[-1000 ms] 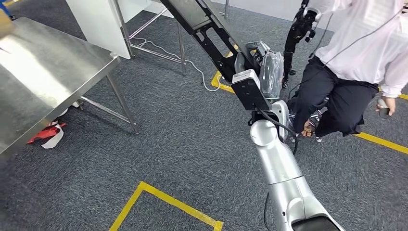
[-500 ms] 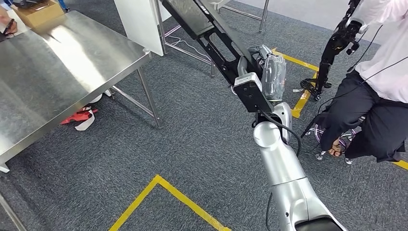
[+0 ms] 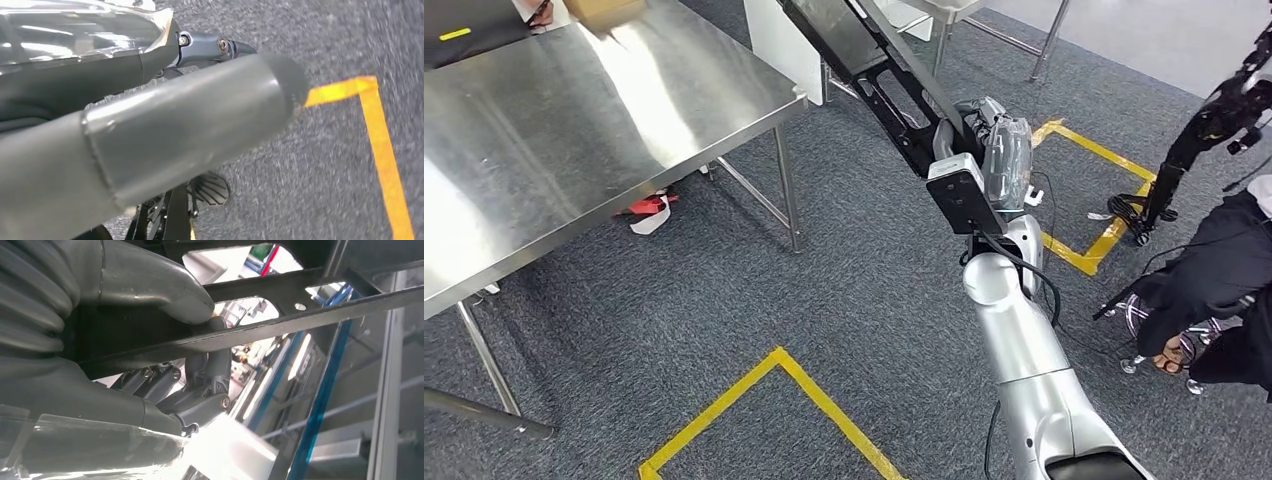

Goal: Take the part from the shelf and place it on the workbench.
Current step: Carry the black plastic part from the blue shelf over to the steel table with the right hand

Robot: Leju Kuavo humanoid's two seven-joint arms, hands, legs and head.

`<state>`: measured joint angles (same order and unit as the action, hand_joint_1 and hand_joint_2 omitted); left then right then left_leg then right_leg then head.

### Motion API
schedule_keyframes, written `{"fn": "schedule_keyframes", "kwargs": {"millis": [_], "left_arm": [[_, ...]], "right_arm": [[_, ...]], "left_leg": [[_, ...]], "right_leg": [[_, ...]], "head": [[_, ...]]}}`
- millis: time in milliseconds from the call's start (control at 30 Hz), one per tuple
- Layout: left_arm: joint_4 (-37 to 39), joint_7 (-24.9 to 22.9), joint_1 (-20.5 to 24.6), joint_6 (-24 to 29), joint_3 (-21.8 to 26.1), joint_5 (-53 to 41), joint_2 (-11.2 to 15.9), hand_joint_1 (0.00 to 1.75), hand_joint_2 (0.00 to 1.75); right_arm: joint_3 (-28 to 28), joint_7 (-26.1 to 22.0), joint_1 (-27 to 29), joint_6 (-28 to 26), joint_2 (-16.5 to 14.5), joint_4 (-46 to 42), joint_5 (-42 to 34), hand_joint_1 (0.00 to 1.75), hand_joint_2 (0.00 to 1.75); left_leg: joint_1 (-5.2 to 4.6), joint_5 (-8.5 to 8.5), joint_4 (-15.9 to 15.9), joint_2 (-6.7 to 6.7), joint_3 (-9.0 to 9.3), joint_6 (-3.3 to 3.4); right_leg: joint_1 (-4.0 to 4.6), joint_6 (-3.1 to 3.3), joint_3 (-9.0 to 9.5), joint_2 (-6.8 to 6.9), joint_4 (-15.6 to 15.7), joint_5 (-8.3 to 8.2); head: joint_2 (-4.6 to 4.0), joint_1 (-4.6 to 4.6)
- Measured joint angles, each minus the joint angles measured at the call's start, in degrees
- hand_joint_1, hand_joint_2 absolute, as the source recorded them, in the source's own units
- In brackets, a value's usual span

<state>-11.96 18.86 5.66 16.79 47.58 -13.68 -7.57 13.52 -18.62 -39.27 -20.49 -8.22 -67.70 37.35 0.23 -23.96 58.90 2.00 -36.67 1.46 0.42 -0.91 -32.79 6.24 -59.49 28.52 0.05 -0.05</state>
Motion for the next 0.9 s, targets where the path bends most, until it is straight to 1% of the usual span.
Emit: {"fn": "schedule_keyframes", "kwargs": {"millis": [33,67,100,133,167,200,233,267,300,333,367,400,433,467,500,533,567,600,633,667,700,733,767,800,833,867,900], "left_arm": [[0.0,0.0,0.0,0.0,0.0,0.0,0.0,0.00,0.00],[0.0,0.1,0.1,0.0,0.0,0.0,0.0,0.00,0.00],[0.0,0.1,0.2,0.0,0.0,0.0,0.0,0.00,0.00],[0.0,0.1,0.2,0.0,0.0,0.0,0.0,0.00,0.00],[0.0,0.1,0.2,0.0,0.0,0.0,0.0,0.00,0.00],[0.0,0.1,0.1,0.0,0.0,0.0,0.0,0.00,0.00],[0.0,0.1,0.1,0.0,0.0,0.0,-0.1,0.00,0.00],[0.0,0.1,0.1,0.0,0.0,0.0,-0.1,0.00,0.00],[0.0,0.1,0.0,0.0,0.0,0.0,-0.1,0.00,0.00],[0.0,0.1,0.1,0.0,0.0,0.0,-0.2,0.00,0.00],[0.0,0.1,0.1,0.0,0.0,0.0,-0.1,0.00,0.00],[0.0,0.1,0.0,0.0,0.0,0.0,-0.1,0.00,0.00],[0.0,0.1,-0.1,0.1,0.0,0.0,-0.1,0.00,0.00],[0.0,0.0,-0.2,0.1,0.0,0.0,0.0,0.00,0.00],[0.0,0.0,-0.4,0.1,0.0,-0.1,0.0,0.00,0.00],[0.0,0.0,-0.4,0.1,0.0,-0.2,0.0,0.00,0.00],[0.0,0.0,-0.4,0.1,0.0,-0.2,0.0,0.00,0.00],[0.0,0.0,-0.4,0.1,0.0,-0.3,-0.1,0.00,0.00],[0.0,0.0,-0.3,0.1,0.0,-0.4,0.0,0.00,0.00],[0.0,0.0,-0.3,0.1,0.0,-0.5,0.0,0.00,0.00],[0.0,0.0,-0.4,0.1,0.0,-0.5,0.0,0.00,0.00],[0.0,0.0,-0.4,0.1,0.0,-0.5,0.0,0.00,0.00],[0.0,0.0,-0.4,0.1,0.0,-0.6,0.0,0.00,0.00],[0.0,0.0,-0.4,0.1,0.0,-0.6,0.1,0.00,0.00],[0.0,0.0,-0.3,0.0,0.0,-0.7,0.1,0.00,0.00],[0.0,0.0,-0.2,0.0,0.0,-0.8,0.2,0.00,0.00],[0.0,0.0,-0.1,0.0,0.0,-0.9,0.2,0.00,0.00]], "right_arm": [[-0.1,0.0,0.1,0.0,0.2,0.0,0.0,1.75,1.75],[-0.2,0.0,0.2,0.0,0.4,0.0,0.0,1.75,1.75],[-0.2,0.0,0.4,0.0,0.6,0.0,-0.1,1.75,1.75],[-0.3,0.0,0.7,0.0,0.8,0.0,-0.1,1.75,1.75],[-0.3,0.0,1.0,0.0,1.0,0.0,-0.1,1.75,1.75],[-0.4,0.0,1.3,0.0,1.1,0.0,-0.1,1.75,1.75],[-0.4,0.0,1.4,0.0,1.2,0.0,-0.1,1.75,1.75],[-0.4,0.0,1.4,0.0,1.2,0.0,-0.1,1.75,1.75],[-0.4,0.0,1.4,0.0,1.2,0.0,-0.1,1.75,1.75],[-0.4,0.0,1.3,0.0,1.3,0.0,-0.1,1.75,1.75],[-0.4,0.0,1.2,0.0,1.3,0.0,-0.1,1.75,1.75],[-0.3,0.0,1.2,0.0,1.3,0.0,-0.1,1.75,1.75],[-0.3,-0.1,1.2,0.0,1.2,0.0,-0.1,1.75,1.75],[-0.3,-0.1,1.0,0.0,1.2,0.1,-0.1,1.75,1.75],[-0.3,-0.2,0.9,0.0,1.1,0.2,-0.2,1.75,1.75],[-0.3,-0.3,0.7,0.0,1.0,0.3,-0.3,1.75,1.75],[-0.4,-0.4,0.5,-0.1,0.9,0.4,-0.5,1.75,1.75],[-0.4,-0.6,0.5,-0.1,1.0,0.6,-0.6,1.75,1.75],[-0.4,-0.7,0.4,-0.2,1.1,0.7,-0.8,1.75,1.75],[-0.4,-0.8,0.4,-0.2,1.1,0.9,-0.9,1.75,1.75],[-0.4,-0.8,0.5,-0.2,1.1,1.1,-0.9,1.75,1.75],[-0.4,-0.8,0.5,-0.2,1.1,1.3,-1.0,1.75,1.75],[-0.4,-0.8,0.4,-0.3,1.1,1.4,-1.0,1.75,1.75],[-0.4,-0.9,0.4,-0.3,1.1,1.5,-1.0,1.75,1.75],[-0.4,-0.9,0.2,-0.4,1.2,1.5,-1.0,1.75,1.75],[-0.4,-1.0,0.1,-0.4,1.2,1.6,-1.1,1.75,1.75],[-0.4,-1.0,0.0,-0.5,1.3,1.6,-1.2,1.75,1.75]], "left_leg": [[0.19,0.29,-0.4,-0.64,0.18,0.41],[0.35,0.50,-0.5,-1.32,0.29,0.70],[0.40,0.62,-0.6,-2.12,0.26,0.88],[0.41,0.67,-0.6,-3.01,0.23,0.94],[0.42,0.69,-0.6,-3.97,0.22,0.92],[0.42,0.74,-0.6,-4.92,0.22,0.86],[0.42,0.80,-0.6,-5.81,0.23,0.77],[0.43,0.87,-0.5,-6.66,0.23,0.64],[0.39,0.95,-0.5,-7.47,0.17,0.43],[0.31,1.00,-0.4,-8.19,0.04,0.17],[0.27,1.10,-0.4,-8.83,-0.15,-0.15],[0.29,1.24,-0.4,-9.40,-0.37,-0.52],[0.40,1.40,-0.5,-9.93,-0.61,-0.89],[0.57,1.46,-0.5,-9.93,-0.84,-1.20],[0.61,1.07,0.0,-8.91,-1.20,-1.48],[0.61,0.07,1.4,-7.28,-1.92,-1.73],[0.61,-1.56,4.0,-5.30,-3.08,-1.93],[0.60,-3.52,7.5,-3.63,-4.68,-2.14],[0.70,-5.28,11.2,-2.83,-6.39,-2.33],[0.78,-6.35,14.1,-2.48,-7.66,-2.46],[0.84,-6.39,15.1,-2.29,-7.99,-2.53],[0.87,-5.46,13.8,-2.05,-7.14,-2.52],[0.86,-3.90,10.6,-1.44,-5.23,-2.41],[0.72,-2.52,6.6,0.00,-2.90,-2.17],[0.54,-1.49,3.2,1.15,-0.98,-1.84],[0.32,-0.98,1.1,1.97,0.19,-1.51],[0.08,-0.93,0.2,2.24,0.59,-1.16]], "right_leg": [[-0.12,-0.03,-0.76,-1.54,-1.8,1.00],[-0.41,0.10,-2.16,-3.41,-4.8,2.39],[-0.59,0.27,-3.90,-4.78,-8.7,3.95],[-0.71,0.29,-5.76,-5.46,-12.5,5.19],[-0.78,0.11,-7.07,-5.74,-15.0,5.75],[-0.83,-0.27,-7.43,-5.89,-15.4,5.42],[-0.92,-0.76,-6.67,-6.14,-13.4,4.23],[-1.11,-1.27,-5.02,-6.83,-9.6,2.50],[-1.36,-1.64,-3.21,-8.09,-5.4,0.85],[-1.54,-1.70,-1.70,-9.05,-2.1,-0.42],[-1.62,-1.56,-0.80,-9.74,0.0,-1.17],[-1.52,-1.25,-0.50,-9.84,0.7,-1.44],[-1.41,-0.83,-0.40,-9.15,0.8,-1.63],[-1.48,-0.44,-0.41,-8.56,0.8,-1.82],[-1.53,-0.02,-0.38,-7.96,0.9,-1.99],[-1.64,0.52,-0.35,-7.31,1.1,-2.14],[-1.63,0.97,-0.35,-6.65,1.2,-2.19],[-1.46,1.31,-0.37,-5.96,1.2,-2.15],[-1.30,1.56,-0.40,-5.20,1.2,-2.11],[-1.17,1.61,-0.44,-4.43,1.2,-2.07],[-1.08,1.63,-0.47,-3.68,1.1,-2.04],[-1.03,1.63,-0.48,-2.94,1.1,-2.02],[-0.99,1.58,-0.45,-2.26,1.1,-1.97],[-0.85,1.49,-0.41,-1.60,1.1,-1.90],[-0.60,1.32,-0.38,-1.01,1.1,-1.79],[-0.36,1.09,-0.33,-0.45,1.1,-1.67],[-0.16,0.88,-0.25,0.14,1.1,-1.60]], "head": [[-0.01,0.05],[0.00,0.13],[0.00,0.20],[0.00,0.29],[0.00,0.32],[-0.01,0.33],[-0.01,0.32],[-0.01,0.33],[-0.01,0.33],[-0.01,0.30],[-0.01,0.26],[-0.01,0.22],[-0.01,0.20],[-0.01,0.19],[-0.01,0.07],[-0.01,-0.13],[-0.01,-0.32],[-0.01,-0.50],[-0.01,-0.56],[-0.01,-0.55],[-0.01,-0.56],[-0.01,-0.57],[-0.01,-0.57],[-0.01,-0.59],[-0.01,-0.55],[-0.01,-0.47],[-0.01,-0.37]]}}
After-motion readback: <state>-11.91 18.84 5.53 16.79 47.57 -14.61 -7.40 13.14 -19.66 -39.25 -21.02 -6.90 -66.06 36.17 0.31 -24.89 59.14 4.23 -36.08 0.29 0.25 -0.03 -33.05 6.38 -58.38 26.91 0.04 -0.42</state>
